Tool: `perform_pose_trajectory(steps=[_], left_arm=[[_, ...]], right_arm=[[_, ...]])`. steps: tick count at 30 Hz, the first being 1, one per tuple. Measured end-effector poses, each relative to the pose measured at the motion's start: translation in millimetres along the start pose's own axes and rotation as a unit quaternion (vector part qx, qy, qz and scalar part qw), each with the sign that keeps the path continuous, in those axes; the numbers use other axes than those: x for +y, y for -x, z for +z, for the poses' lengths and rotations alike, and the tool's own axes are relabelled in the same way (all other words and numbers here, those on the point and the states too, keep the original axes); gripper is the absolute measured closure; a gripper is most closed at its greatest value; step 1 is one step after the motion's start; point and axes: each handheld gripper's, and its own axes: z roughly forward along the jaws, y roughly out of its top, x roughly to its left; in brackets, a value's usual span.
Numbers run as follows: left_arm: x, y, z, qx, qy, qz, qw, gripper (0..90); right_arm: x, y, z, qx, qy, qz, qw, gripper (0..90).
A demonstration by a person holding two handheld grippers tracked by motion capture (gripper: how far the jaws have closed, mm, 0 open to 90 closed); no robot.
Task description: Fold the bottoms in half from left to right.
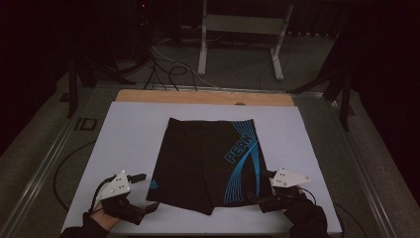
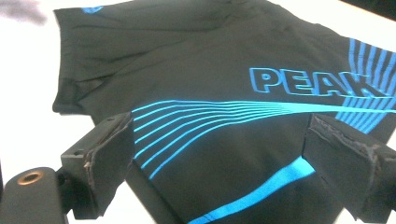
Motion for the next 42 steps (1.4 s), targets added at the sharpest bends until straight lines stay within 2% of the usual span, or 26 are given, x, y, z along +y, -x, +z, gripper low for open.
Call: perform_pose_trajectory(steps=[6, 11, 13, 20, 28, 34, 42], left_arm=[[0.4, 0.2, 0.1, 0.001, 0.001, 0.005, 1.0000, 0.0], [0.5, -0.2, 0.6, -0.006, -0.005, 0.004, 1.0000, 0.0], [0.7, 0.9, -0.1, -0.003, -0.003, 0.010, 0.9999, 0.0], [2.2, 2.7, 0.0, -0.016, -0.001, 0.012, 0.9998, 0.0], [6.5, 6.7, -0.2, -0.036, -0.002, 0.020, 0.9991, 0.0], [11.3, 9.6, -1.6, -0.051, 0.008, 0.021, 0.9984, 0.0], [14.5, 10.8, -3.9, -0.046, 0.009, 0.023, 0.9987, 0.0]], right_arm=[[-1.8, -0.4, 0.5, -0.002, -0.004, -0.001, 1.0000, 9.6], [-1.5, -1.1, 0.9, 0.001, -0.011, -0.002, 0.9999, 9.6], [-0.8, -2.3, 2.2, 0.007, -0.017, -0.002, 0.9998, 9.6], [0.0, -3.4, 3.2, 0.021, -0.027, -0.001, 0.9994, 9.6], [11.0, -7.0, -3.4, 0.029, -0.020, 0.014, 0.9993, 9.7], [20.9, -10.7, -9.7, 0.027, -0.011, 0.013, 0.9995, 9.7], [33.5, -14.1, -16.6, 0.019, 0.002, 0.012, 0.9998, 9.7]])
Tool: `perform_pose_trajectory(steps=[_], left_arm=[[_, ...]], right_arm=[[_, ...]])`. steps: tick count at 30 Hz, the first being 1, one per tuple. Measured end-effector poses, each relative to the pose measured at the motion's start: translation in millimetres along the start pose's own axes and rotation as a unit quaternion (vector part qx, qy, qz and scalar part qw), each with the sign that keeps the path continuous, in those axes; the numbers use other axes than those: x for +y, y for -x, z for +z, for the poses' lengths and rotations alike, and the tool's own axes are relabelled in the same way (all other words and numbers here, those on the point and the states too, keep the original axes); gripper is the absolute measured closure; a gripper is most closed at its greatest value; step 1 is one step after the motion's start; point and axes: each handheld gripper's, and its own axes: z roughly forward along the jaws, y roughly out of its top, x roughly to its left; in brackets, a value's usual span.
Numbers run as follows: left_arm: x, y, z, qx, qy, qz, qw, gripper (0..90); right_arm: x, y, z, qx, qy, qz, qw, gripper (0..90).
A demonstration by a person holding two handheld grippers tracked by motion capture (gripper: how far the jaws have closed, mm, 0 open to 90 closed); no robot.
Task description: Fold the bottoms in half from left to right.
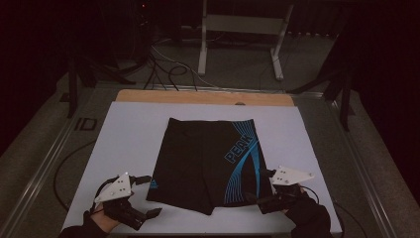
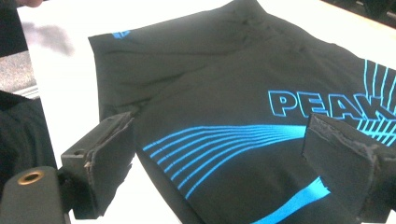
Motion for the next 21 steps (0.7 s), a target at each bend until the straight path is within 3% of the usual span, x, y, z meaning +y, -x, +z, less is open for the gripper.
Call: perform_pose_trajectory(steps=[10, 21], left_arm=[[4.4, -1.3, -4.4, 0.011, 0.006, -0.004, 0.9999, 0.0], [5.9, -2.5, -6.7, 0.017, 0.009, -0.007, 0.9998, 0.0]], right_arm=[[19.5, 0.5, -0.4, -0.005, 0.007, -0.018, 0.9998, 9.7], [47.0, 16.4, 9.0, -0.013, 0.024, -0.030, 0.9992, 9.7]])
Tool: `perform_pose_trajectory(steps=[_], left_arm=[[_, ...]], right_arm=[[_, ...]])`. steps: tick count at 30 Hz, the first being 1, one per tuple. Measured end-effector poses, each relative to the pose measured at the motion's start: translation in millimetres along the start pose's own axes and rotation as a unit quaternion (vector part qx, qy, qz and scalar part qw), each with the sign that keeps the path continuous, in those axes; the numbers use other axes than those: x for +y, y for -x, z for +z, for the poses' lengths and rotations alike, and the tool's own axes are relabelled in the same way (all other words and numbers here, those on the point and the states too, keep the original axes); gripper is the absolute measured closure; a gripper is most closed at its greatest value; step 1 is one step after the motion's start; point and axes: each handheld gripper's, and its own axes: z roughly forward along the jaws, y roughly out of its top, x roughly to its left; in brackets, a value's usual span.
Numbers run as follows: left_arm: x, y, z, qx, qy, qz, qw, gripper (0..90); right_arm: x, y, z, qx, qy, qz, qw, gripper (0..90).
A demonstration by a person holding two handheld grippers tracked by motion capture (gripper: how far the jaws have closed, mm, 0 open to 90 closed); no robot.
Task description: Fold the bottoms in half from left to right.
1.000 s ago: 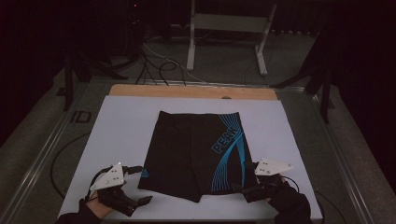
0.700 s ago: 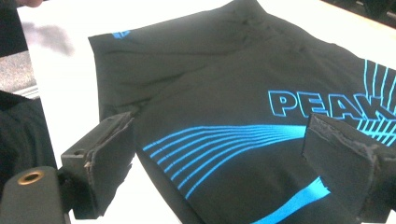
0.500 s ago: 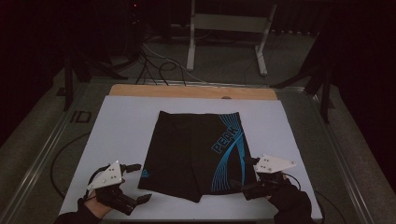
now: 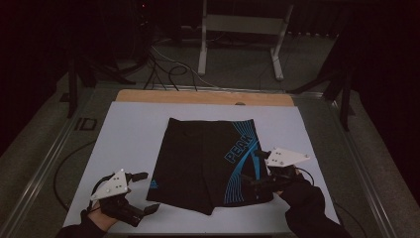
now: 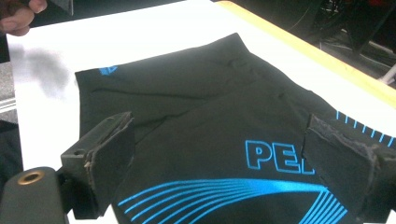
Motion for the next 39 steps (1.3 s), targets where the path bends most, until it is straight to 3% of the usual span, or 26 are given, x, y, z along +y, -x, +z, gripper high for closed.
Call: perform_pose_trajectory(steps=[10, 18, 28, 39], left_arm=[[0.6, -0.8, -1.3, 0.006, 0.001, 0.000, 1.0000, 0.0], [0.5, -2.1, -2.3, 0.023, -0.001, 0.000, 0.9997, 0.0], [-0.7, -4.7, -1.6, 0.049, -0.005, -0.004, 0.9988, 0.0], [-8.8, -11.5, 8.7, 0.070, -0.040, -0.021, 0.9965, 0.0]], right_arm=[[14.5, 5.3, 14.2, 0.003, -0.005, -0.006, 1.0000, 9.7], [30.8, 11.0, 30.2, 0.007, -0.003, -0.020, 0.9998, 9.7], [49.0, 19.7, 50.9, 0.012, 0.004, -0.020, 0.9997, 9.7], [70.5, 26.4, 85.4, 0.027, 0.003, -0.030, 0.9992, 9.7]])
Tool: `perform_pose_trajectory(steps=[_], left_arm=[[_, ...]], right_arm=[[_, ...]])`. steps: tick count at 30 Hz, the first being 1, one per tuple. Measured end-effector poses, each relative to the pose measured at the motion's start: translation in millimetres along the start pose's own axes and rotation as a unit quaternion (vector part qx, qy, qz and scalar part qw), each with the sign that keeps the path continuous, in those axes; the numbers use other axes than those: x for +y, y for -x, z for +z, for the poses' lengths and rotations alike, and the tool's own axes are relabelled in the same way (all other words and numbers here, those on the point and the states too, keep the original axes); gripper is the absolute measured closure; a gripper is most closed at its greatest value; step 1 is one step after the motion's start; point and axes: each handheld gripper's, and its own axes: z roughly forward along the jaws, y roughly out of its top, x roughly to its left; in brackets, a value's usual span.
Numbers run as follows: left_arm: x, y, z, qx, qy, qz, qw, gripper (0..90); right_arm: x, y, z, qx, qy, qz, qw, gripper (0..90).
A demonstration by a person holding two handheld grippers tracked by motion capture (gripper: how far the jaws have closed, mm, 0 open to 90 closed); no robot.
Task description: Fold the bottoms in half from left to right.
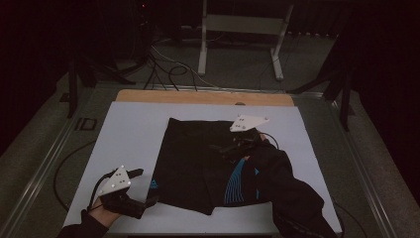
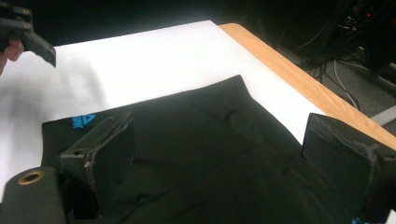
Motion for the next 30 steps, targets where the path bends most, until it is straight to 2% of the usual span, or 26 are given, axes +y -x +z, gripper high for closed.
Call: perform_pose_trajectory(steps=[6, 8, 11, 13, 14, 17, 19, 20, 24, 27, 30], left_arm=[[-4.6, -2.7, 6.5, -0.002, -0.029, -0.003, 0.9996, 0.0], [-5.7, -2.9, 8.8, 0.003, -0.042, -0.003, 0.9991, 0.0], [-8.1, -2.9, 12.0, 0.007, -0.055, -0.001, 0.9985, 0.0], [-8.1, -2.9, 12.0, 0.007, -0.055, -0.001, 0.9985, 0.0], [-10.0, -5.0, 14.0, 0.003, -0.070, -0.018, 0.9974, 0.0], [-11.1, -7.0, 15.0, -0.005, -0.083, -0.034, 0.9960, 0.0], [-11.1, -7.0, 15.0, -0.005, -0.083, -0.034, 0.9960, 0.0], [-12.5, -8.1, 15.9, -0.012, -0.089, -0.036, 0.9953, 0.0], [-14.5, -8.6, 20.6, -0.007, -0.127, -0.043, 0.9909, 0.0], [-16.9, -9.4, 22.6, -0.009, -0.137, -0.040, 0.9897, 0.0], [-18.3, -10.6, 23.6, -0.007, -0.149, -0.039, 0.9880, 4.4]], right_arm=[[5.5, 1.5, 20.7, 0.012, -0.009, -0.002, 0.9999, 9.7], [7.2, 1.1, 27.0, 0.015, -0.012, -0.005, 0.9998, 9.7], [9.6, -0.4, 35.3, 0.021, -0.014, -0.009, 0.9996, 9.8], [10.4, -1.3, 37.9, 0.022, -0.016, -0.008, 0.9996, 9.8], [11.3, -1.7, 44.1, 0.028, -0.015, -0.008, 0.9995, 9.7], [12.4, -3.3, 50.4, 0.033, -0.016, -0.008, 0.9993, 9.8], [12.8, -3.8, 52.6, 0.034, -0.016, -0.008, 0.9993, 9.8], [13.3, -4.8, 55.8, 0.038, -0.016, -0.007, 0.9991, 9.7], [14.5, -7.0, 62.6, 0.042, -0.022, -0.013, 0.9988, 9.7], [15.5, -8.1, 66.9, 0.045, -0.023, -0.013, 0.9986, 9.7], [16.3, -9.1, 71.2, 0.047, -0.024, -0.014, 0.9985, 9.7]])
